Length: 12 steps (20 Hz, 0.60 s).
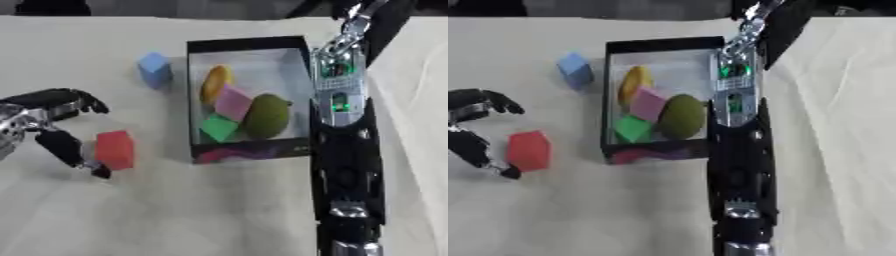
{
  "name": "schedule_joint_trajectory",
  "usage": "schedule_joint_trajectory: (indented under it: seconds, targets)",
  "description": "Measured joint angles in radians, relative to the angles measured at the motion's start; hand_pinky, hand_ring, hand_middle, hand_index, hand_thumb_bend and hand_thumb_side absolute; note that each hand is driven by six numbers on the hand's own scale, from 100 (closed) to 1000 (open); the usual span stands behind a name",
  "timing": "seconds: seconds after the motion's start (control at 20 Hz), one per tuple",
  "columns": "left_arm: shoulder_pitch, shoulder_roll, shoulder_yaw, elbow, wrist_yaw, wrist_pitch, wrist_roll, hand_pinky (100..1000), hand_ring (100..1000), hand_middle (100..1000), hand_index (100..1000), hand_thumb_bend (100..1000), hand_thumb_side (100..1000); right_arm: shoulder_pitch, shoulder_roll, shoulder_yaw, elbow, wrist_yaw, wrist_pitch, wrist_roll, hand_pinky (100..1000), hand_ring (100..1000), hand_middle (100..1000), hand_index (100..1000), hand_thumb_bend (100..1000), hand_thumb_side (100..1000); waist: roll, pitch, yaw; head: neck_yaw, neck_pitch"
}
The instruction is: Pick up objects on the table and place them in the box.
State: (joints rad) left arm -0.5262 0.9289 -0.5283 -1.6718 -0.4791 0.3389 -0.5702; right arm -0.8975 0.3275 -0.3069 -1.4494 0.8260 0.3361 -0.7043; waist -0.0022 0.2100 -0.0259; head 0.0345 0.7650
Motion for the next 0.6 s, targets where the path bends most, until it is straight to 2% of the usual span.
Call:
schedule_joint_trajectory:
  seconds: [0.2,0.45,0.6]
  targets:
    - [-0.029,-0.029,-0.019,0.028,-0.006,-0.051,-0.024,830,863,823,884,860,306,0.000,0.000,0.000,0.002,-0.005,0.000,-0.001,822,734,742,817,100,730,0.000,0.001,0.000,0.002,0.000]
    - [-0.052,-0.062,-0.030,0.053,-0.014,-0.091,-0.039,818,850,816,884,834,310,0.000,0.000,0.000,0.003,-0.010,-0.001,-0.004,823,734,742,817,100,729,0.000,0.001,-0.001,0.003,0.000]
    - [-0.067,-0.086,-0.030,0.070,-0.024,-0.099,-0.029,807,835,796,865,765,325,0.000,0.000,0.000,0.005,-0.013,-0.002,-0.004,823,734,742,817,100,730,0.000,0.001,-0.003,0.004,0.000]
